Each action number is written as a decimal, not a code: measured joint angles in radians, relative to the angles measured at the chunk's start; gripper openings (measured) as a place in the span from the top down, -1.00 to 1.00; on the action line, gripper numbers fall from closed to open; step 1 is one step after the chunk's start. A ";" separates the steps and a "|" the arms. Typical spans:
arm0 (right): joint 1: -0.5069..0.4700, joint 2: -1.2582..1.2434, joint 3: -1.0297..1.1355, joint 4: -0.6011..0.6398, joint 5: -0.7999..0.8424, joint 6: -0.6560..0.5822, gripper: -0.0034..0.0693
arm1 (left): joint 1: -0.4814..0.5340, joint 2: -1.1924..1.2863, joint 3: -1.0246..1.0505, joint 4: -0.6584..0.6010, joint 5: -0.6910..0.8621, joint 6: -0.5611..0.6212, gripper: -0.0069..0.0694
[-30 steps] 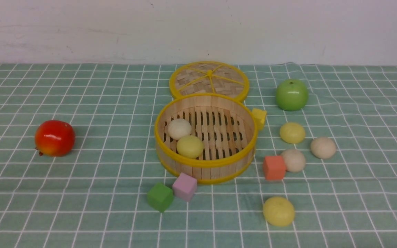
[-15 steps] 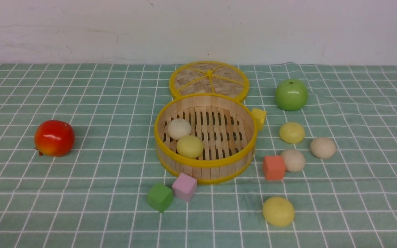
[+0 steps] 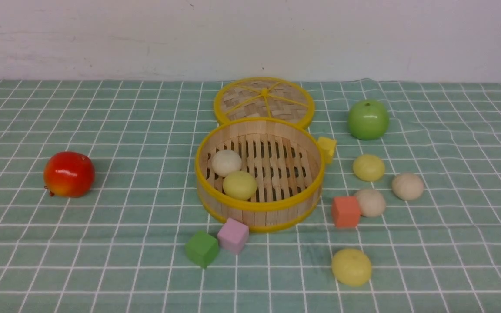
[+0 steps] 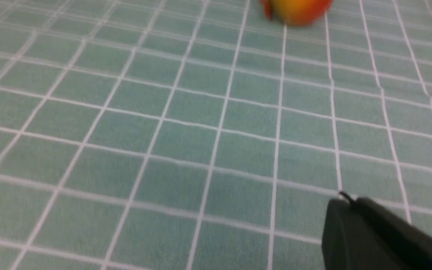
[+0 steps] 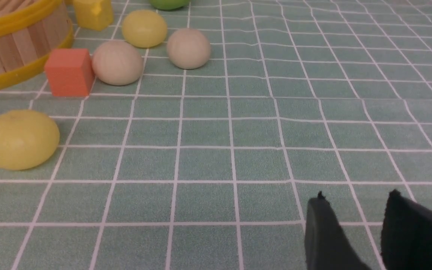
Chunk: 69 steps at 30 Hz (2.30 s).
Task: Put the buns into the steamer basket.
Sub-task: Use the right arm to grab a steamed stuffed bun
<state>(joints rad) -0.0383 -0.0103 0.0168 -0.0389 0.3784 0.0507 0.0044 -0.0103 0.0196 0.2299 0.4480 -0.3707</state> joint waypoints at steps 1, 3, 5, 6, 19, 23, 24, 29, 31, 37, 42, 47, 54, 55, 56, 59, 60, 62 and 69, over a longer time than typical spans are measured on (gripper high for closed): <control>0.000 0.000 0.000 0.000 0.000 0.000 0.25 | 0.000 0.000 0.001 0.000 -0.005 0.003 0.84; 0.000 0.000 0.000 0.000 0.000 0.000 0.25 | 0.000 0.000 0.002 0.000 -0.010 0.010 0.84; 0.000 0.000 0.000 0.001 0.000 0.000 0.25 | 0.000 0.000 0.002 0.000 -0.010 0.011 0.84; 0.000 0.000 0.000 0.001 0.000 0.000 0.25 | 0.000 0.000 0.003 0.000 -0.010 0.012 0.83; 0.000 0.000 0.000 0.000 0.000 0.000 0.25 | 0.000 0.000 0.003 0.000 -0.011 0.013 0.80; 0.000 0.000 0.000 0.000 0.000 0.000 0.25 | 0.000 0.000 0.003 0.000 -0.011 0.013 0.80; 0.000 0.000 0.000 0.000 0.000 0.000 0.25 | 0.000 0.000 0.003 0.000 -0.011 0.013 0.80; 0.000 0.000 0.000 0.000 0.000 0.000 0.25 | 0.000 0.000 0.003 0.000 -0.011 0.013 0.80; 0.000 0.000 0.000 0.000 0.000 0.000 0.25 | 0.000 0.000 0.003 0.000 -0.011 0.013 0.80; 0.000 0.000 0.000 -0.022 -0.001 0.000 0.25 | 0.000 0.000 0.003 0.000 -0.011 0.013 0.80; 0.000 0.000 0.006 -0.029 -0.052 0.000 0.25 | 0.000 0.000 0.003 0.000 -0.011 0.013 0.79; 0.000 0.000 0.008 -0.029 -0.254 0.000 0.25 | 0.000 0.000 0.003 0.000 -0.011 0.013 0.77; 0.000 0.000 0.008 -0.030 -0.571 0.013 0.25 | 0.000 0.000 0.003 0.000 -0.011 0.013 0.77; 0.000 0.000 0.008 -0.030 -0.605 0.020 0.25 | 0.000 0.000 0.003 0.000 -0.011 0.013 0.77; 0.000 0.000 0.008 -0.028 -0.628 0.032 0.25 | 0.000 0.000 0.003 0.000 -0.011 0.013 0.77; 0.000 0.001 0.001 0.005 -0.606 0.136 0.25 | 0.000 0.000 0.003 0.000 -0.011 0.013 0.76; 0.000 0.001 -0.002 0.007 -0.606 0.145 0.25 | 0.000 0.000 0.003 0.000 -0.011 0.013 0.76; 0.000 0.030 -0.059 0.021 -0.500 0.214 0.25 | 0.000 0.000 0.003 0.000 -0.011 0.013 0.76; 0.000 0.334 -0.424 0.026 -0.161 0.255 0.25 | 0.000 0.000 0.003 0.000 -0.011 0.013 0.74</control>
<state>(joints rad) -0.0383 0.3241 -0.4077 -0.0128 0.2174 0.3053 0.0047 -0.0103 0.0228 0.2301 0.4368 -0.3576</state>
